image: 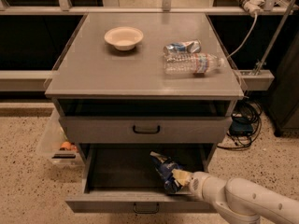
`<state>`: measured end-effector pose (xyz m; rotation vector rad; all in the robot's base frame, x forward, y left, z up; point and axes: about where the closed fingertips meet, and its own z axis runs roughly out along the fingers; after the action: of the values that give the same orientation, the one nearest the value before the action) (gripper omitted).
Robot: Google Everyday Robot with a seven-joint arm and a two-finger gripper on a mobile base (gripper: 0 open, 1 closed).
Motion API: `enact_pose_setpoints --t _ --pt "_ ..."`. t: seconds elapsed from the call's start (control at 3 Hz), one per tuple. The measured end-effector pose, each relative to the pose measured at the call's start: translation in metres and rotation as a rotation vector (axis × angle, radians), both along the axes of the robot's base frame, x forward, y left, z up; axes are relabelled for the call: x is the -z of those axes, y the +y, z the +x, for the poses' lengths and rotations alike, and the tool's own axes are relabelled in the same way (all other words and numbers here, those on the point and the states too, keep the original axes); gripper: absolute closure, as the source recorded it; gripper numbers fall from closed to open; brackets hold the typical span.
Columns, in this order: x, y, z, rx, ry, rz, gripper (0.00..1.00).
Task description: Place blue chip bag into middle drawer
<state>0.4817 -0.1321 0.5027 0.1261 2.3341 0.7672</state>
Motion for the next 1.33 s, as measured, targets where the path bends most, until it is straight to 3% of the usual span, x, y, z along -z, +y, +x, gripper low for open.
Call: enact_pose_setpoints --t 0.67,1.33 --pt "0.03 -0.028 -0.008 0.096 0.092 -0.059 1.0" --pt "0.031 -0.029 -0.008 0.1 0.095 -0.061 0.6"
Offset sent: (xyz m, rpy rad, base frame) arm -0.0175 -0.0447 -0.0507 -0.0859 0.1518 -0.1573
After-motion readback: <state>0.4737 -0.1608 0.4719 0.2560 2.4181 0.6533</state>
